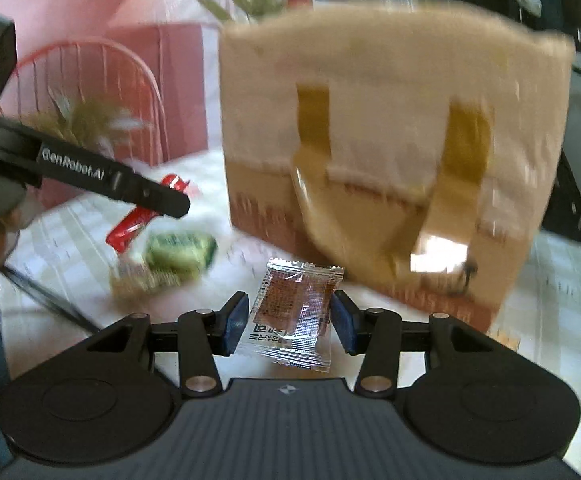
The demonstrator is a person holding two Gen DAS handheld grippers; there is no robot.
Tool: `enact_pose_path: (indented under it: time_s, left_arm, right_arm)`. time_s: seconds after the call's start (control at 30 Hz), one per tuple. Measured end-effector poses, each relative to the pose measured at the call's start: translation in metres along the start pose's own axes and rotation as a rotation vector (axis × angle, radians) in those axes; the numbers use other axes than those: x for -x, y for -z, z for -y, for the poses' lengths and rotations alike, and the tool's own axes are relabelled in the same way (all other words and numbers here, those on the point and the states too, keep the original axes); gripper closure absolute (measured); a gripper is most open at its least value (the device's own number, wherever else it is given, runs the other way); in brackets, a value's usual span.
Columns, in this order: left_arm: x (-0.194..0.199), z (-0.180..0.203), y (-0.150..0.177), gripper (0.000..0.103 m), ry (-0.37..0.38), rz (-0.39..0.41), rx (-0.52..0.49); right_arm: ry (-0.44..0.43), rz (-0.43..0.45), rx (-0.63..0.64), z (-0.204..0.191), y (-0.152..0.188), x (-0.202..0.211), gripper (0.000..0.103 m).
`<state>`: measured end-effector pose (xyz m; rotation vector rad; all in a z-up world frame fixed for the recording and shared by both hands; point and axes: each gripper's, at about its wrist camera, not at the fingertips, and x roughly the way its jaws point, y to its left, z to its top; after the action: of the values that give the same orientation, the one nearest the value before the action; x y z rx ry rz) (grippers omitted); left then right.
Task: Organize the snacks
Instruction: 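Lift the red packet and brown sachet with both tools over the paper bag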
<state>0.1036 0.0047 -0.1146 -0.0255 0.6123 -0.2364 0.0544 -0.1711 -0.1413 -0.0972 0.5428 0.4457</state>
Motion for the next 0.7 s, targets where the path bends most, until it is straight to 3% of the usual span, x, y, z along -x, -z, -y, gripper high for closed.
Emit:
enact_pose_path:
  time_s: [0.2,0.4,0.57,0.7]
  left_arm:
    - [0.032,0.003,-0.045,0.054,0.026,0.139,-0.018]
    - [0.033,0.013,-0.086,0.054,0.054,0.219,-0.037]
    - [0.016,0.021,-0.12,0.054,0.08,0.266,-0.041]
    - [-0.014,0.028,-0.149,0.054,0.077,0.257,-0.044]
  right_arm:
    - [-0.073,0.163,0.03,-0.008,-0.051,0.027,0.055]
    - [-0.117,0.308,0.028,-0.007,-0.1,0.045,0.055]
    - [-0.073,0.343,0.028,0.009,-0.138,0.041,0.055]
    - [-0.02,0.3,0.008,0.029,-0.166,0.012,0.055]
